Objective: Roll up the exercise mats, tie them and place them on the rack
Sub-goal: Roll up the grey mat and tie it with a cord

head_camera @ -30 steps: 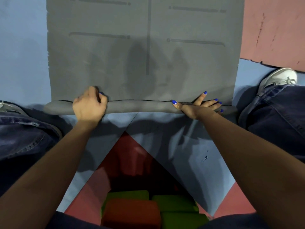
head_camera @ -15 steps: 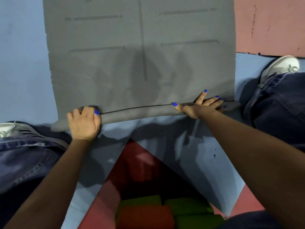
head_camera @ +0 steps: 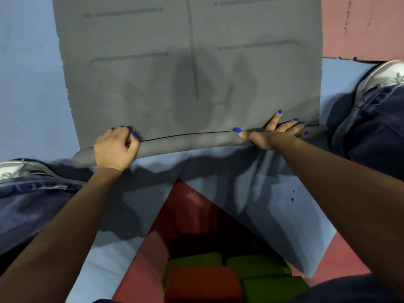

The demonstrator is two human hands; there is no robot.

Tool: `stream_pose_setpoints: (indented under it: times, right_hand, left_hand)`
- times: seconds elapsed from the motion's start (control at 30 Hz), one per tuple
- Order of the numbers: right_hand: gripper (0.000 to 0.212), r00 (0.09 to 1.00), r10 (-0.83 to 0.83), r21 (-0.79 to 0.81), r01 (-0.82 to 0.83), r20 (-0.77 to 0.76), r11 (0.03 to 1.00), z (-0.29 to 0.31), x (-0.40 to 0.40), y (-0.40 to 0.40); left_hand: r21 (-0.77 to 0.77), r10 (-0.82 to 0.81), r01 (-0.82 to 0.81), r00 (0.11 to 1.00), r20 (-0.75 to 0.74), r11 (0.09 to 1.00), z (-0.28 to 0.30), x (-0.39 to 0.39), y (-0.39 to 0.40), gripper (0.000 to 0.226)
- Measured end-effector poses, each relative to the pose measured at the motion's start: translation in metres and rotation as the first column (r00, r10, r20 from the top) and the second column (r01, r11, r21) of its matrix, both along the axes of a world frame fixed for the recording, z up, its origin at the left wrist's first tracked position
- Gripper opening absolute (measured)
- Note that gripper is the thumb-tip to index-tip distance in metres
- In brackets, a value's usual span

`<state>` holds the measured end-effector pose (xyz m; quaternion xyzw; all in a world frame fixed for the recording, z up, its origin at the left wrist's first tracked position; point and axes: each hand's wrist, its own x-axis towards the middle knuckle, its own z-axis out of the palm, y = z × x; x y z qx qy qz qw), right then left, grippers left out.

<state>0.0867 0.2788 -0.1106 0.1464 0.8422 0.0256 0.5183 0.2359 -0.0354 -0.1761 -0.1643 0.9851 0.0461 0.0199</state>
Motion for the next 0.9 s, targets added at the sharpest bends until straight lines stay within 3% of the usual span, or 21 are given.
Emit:
stream_pose_setpoints:
  times: [0.07, 0.2, 0.37, 0.6, 0.9]
  right_hand:
    - [0.132, 1.000, -0.005, -0.001, 0.005, -0.004, 1.000, 0.001, 0.000, 0.001]
    - [0.132, 1.000, 0.019, 0.006, -0.019, -0.010, 1.000, 0.003, 0.002, 0.002]
    - [0.129, 0.998, 0.043, 0.009, -0.043, -0.041, 0.999, 0.000, 0.002, 0.003]
    - [0.132, 0.985, 0.053, 0.010, -0.052, -0.161, 0.999, -0.016, 0.011, 0.005]
    - [0.129, 0.940, 0.077, -0.051, -0.099, -0.332, 0.994, -0.033, 0.018, 0.014]
  left_hand:
    - [0.049, -0.001, 0.001, 1.000, -0.005, 0.999, 0.002, -0.001, 0.000, 0.036]
    - [0.104, 0.158, -0.169, 0.982, 0.099, 0.980, 0.010, 0.014, 0.018, 0.059]
    - [0.066, 0.235, -0.249, 0.957, 0.170, 0.966, 0.010, 0.003, 0.017, 0.047]
    - [0.029, 0.149, -0.150, 0.987, 0.058, 0.988, -0.005, -0.004, 0.004, 0.040]
    - [0.026, -0.257, 0.262, 0.959, -0.115, 0.965, -0.009, -0.006, -0.010, 0.043]
